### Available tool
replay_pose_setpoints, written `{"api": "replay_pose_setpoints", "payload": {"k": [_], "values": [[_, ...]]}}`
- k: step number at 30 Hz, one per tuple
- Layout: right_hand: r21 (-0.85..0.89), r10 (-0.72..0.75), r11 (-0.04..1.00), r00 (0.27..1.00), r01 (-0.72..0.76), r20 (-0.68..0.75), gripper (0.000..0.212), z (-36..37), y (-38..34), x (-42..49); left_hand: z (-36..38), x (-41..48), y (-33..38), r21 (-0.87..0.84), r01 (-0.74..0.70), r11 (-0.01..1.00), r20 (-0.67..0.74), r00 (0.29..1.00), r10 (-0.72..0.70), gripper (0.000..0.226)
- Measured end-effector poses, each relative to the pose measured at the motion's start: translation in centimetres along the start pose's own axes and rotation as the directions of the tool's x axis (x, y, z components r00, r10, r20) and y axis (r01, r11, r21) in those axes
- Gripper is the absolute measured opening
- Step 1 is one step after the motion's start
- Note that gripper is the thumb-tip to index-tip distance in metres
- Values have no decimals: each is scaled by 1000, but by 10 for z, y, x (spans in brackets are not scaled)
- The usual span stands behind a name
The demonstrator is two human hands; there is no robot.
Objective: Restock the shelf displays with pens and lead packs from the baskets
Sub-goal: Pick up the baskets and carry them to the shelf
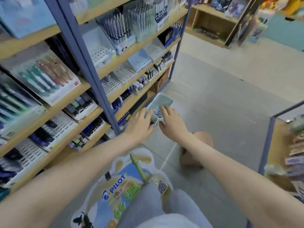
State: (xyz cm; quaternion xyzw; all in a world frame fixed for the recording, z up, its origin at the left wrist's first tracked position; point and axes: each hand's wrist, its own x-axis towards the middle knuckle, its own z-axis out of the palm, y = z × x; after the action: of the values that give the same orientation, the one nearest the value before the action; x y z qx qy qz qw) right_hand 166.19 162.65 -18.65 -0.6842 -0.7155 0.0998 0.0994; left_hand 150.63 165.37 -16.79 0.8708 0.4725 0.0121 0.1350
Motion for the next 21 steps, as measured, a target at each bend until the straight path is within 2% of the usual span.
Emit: {"api": "replay_pose_setpoints", "payload": {"k": [3, 5, 10, 13, 16, 18, 21], "values": [[13, -64, 998, 996, 63, 66, 58, -10, 15, 51, -10, 42, -12, -13, 18, 1000, 18, 1000, -18, 59], [14, -157, 988, 981, 157, 111, 59, -12, 23, 81, -15, 63, -22, 5, 18, 1000, 12, 1000, -18, 60], [-27, -356, 928, 905, 372, 235, 62, -8, 38, 169, -18, 115, -53, -61, 193, 979, -20, 981, -195, 60], [15, -483, 863, 817, 504, 317, 59, 2, 44, 216, -12, 136, -64, -97, 351, 931, -7, 936, -353, 62], [41, -596, 769, 691, 638, 409, 58, 10, 47, 256, -8, 155, -67, -145, 520, 841, -14, 849, -528, 62], [31, -638, 711, 626, 702, 449, 58, 15, 47, 280, -5, 168, -69, -168, 590, 790, -11, 800, -600, 62], [44, -672, 660, 564, 750, 480, 58, 22, 45, 306, 3, 179, -75, -244, 647, 723, 12, 747, -665, 62]]}}
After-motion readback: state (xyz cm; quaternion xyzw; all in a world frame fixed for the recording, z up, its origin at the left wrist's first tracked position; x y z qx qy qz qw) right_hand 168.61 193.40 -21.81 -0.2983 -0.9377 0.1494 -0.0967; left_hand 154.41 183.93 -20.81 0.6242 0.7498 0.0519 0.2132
